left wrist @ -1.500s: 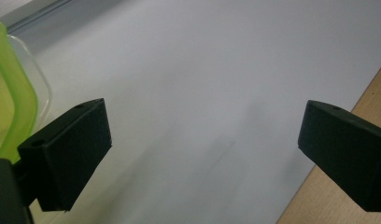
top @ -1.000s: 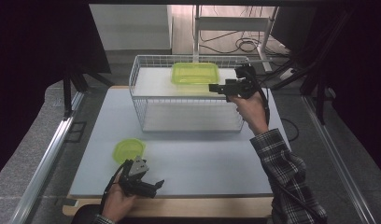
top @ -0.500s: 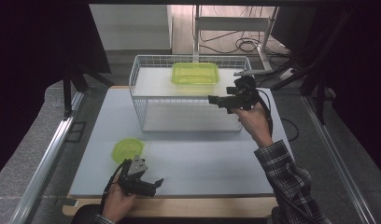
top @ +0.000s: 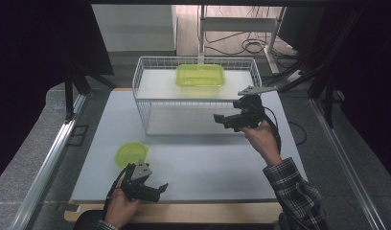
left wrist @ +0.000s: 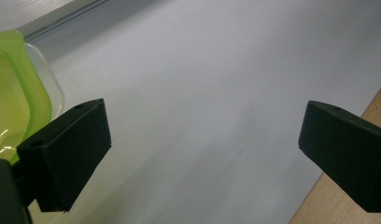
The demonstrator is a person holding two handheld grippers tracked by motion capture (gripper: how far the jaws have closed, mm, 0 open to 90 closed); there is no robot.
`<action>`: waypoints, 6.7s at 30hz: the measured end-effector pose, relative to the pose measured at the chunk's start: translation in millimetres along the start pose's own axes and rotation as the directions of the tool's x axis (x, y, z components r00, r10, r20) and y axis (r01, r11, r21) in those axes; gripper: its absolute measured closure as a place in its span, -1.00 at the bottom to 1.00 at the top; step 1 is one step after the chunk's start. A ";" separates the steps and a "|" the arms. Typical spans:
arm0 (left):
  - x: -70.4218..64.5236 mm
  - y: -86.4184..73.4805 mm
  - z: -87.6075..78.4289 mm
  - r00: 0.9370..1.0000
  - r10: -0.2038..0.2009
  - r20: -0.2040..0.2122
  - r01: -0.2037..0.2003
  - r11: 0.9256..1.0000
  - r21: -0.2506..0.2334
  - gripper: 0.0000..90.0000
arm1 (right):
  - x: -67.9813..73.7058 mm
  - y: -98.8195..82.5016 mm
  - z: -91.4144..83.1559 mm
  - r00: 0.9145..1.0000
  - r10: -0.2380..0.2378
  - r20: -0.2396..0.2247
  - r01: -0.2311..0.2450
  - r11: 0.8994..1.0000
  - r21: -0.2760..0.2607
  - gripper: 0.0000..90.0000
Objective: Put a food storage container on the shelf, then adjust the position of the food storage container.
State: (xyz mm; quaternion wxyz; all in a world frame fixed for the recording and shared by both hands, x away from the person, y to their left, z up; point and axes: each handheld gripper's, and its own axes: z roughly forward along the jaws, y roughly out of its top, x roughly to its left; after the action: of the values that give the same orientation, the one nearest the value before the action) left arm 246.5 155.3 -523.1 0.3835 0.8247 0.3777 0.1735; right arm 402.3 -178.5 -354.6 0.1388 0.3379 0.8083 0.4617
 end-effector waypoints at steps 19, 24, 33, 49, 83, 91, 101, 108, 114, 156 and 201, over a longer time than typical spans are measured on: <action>-0.8 -0.2 1.3 1.000 0.024 -0.002 -0.024 1.000 0.008 -0.95 | 10.7 -51.6 -0.1 1.000 -0.017 0.012 0.016 1.000 0.023 -1.00; -0.8 -0.3 1.8 1.000 0.025 -0.001 -0.025 1.000 0.010 -0.96 | 9.5 -64.0 -3.4 1.000 -0.011 0.028 0.011 1.000 0.022 -1.00; -1.2 -0.3 2.6 1.000 0.028 0.000 -0.028 1.000 0.014 -0.96 | 10.3 -81.7 -9.9 0.999 -0.011 0.044 0.010 0.999 0.034 -1.00; -2.7 -0.2 3.3 0.999 0.034 0.003 -0.035 0.999 0.024 -0.97 | 8.2 -110.4 -21.9 0.996 0.006 0.086 -0.010 0.999 0.038 -1.00; -7.6 -0.6 7.4 0.996 0.091 -0.009 -0.090 0.995 0.051 -0.99 | 8.3 -179.8 -23.3 0.989 0.006 0.146 -0.022 0.994 0.108 -1.00; -4.9 4.5 6.2 0.999 0.046 0.012 -0.047 0.998 0.040 -0.99 | 5.1 -181.0 -22.3 0.988 0.013 0.151 -0.029 0.994 0.107 -1.00; 5.5 29.8 -6.4 0.999 -0.002 0.042 0.003 0.999 -0.041 -0.89 | 1.5 -182.2 -22.9 0.987 0.022 0.158 -0.038 0.994 0.100 -1.00; 24.5 42.1 -15.2 1.000 -0.011 -0.021 0.010 0.999 -0.037 -0.28 | -4.4 -184.8 -22.8 0.988 0.039 0.152 -0.055 0.994 0.097 -0.99; 50.1 51.6 -19.4 0.997 -0.043 -0.059 0.041 0.998 -0.038 0.51 | -4.8 -185.5 -22.5 0.988 0.037 0.152 -0.052 0.994 0.099 -0.99; 117.6 -18.1 -38.7 0.923 -0.261 -0.284 0.265 0.964 -0.024 1.00 | -0.2 -191.2 -10.4 0.991 0.011 0.136 -0.035 0.985 0.170 -0.95; 54.6 -0.8 2.7 0.990 -0.142 -0.013 0.143 0.981 0.135 1.00 | 3.7 -192.3 -5.8 0.989 -0.010 0.144 -0.021 0.977 0.211 -0.95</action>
State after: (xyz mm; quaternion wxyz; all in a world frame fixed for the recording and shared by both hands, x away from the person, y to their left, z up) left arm 283.4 195.6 -525.7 0.3373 0.8194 0.4474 0.1210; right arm 316.1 -246.2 -512.7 0.1590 0.3857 0.8397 0.3477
